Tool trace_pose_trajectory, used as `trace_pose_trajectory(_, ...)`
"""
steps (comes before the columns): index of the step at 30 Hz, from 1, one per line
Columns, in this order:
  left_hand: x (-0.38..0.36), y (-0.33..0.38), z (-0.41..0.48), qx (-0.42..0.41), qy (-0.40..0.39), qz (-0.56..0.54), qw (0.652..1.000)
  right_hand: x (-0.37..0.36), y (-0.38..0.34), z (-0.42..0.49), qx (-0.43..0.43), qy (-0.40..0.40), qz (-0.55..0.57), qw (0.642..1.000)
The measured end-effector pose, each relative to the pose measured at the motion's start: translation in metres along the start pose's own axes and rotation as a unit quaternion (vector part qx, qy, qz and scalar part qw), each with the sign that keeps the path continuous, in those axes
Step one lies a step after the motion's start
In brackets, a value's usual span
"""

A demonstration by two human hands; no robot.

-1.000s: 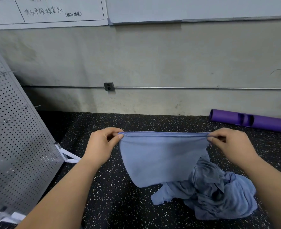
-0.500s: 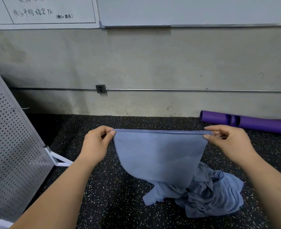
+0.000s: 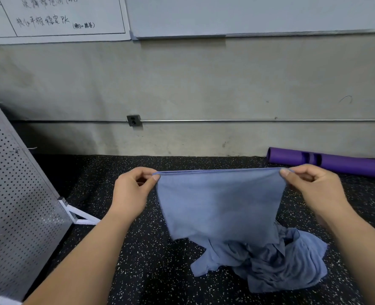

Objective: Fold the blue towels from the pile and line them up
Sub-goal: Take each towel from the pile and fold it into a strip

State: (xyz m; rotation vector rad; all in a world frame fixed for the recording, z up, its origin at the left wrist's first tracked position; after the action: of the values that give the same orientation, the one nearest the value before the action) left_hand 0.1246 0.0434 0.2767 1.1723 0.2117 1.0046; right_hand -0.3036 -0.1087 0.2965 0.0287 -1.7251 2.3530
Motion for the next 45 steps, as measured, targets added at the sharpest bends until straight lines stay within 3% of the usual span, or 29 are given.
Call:
trace_pose_trajectory(3,-0.001,-0.001,0.002,0.004,0.002,0.006,1.000,-0.005,0.002,0.001,0.010,-0.030,-0.051,0.998)
trace_pose_trajectory(7,-0.003,-0.002,0.006,0.013,0.024,-0.005,1.000,-0.007,0.000,0.004,0.020,-0.001,-0.020,1.000)
trace_pose_trajectory(10,-0.005,-0.006,0.008,0.013,0.015,0.003,1.000,-0.012,0.001,0.003,0.013,-0.043,-0.057,0.997)
trace_pose_trajectory(14,-0.004,-0.009,0.010,0.008,0.022,0.011,1.000,-0.013,-0.001,0.005,0.007,0.003,0.009,1.000)
trace_pose_trajectory(17,-0.003,-0.009,0.011,-0.002,0.030,0.023,0.999,-0.017,0.002,0.006,-0.011,-0.018,-0.002,1.000)
trace_pose_trajectory(20,-0.002,-0.008,0.010,-0.007,0.034,0.026,0.999,-0.016,0.005,0.008,-0.029,0.010,0.034,0.999)
trace_pose_trajectory(24,-0.001,-0.008,0.010,-0.011,0.037,0.041,0.998,-0.018,0.010,0.006,-0.043,-0.036,-0.014,0.998)
trace_pose_trajectory(33,0.007,-0.009,0.011,0.011,0.060,0.049,0.997,-0.021,0.000,-0.001,-0.053,-0.068,0.026,0.996)
trace_pose_trajectory(45,0.006,-0.001,0.007,0.009,0.065,0.062,0.996,-0.027,0.002,0.003,-0.047,0.005,0.013,0.999)
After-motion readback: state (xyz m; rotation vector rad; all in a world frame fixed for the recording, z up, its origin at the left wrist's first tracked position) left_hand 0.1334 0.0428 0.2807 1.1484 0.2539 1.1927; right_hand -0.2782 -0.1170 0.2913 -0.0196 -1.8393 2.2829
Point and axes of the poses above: each hand's wrist, its own z-axis towards the middle knuckle, its own x-axis out of the back of the hand, y = z × x, the point moved 2 cm from there along z, towards the middle knuckle, and after that the axes turned 9 degrees about y, right-handed, at the moved point
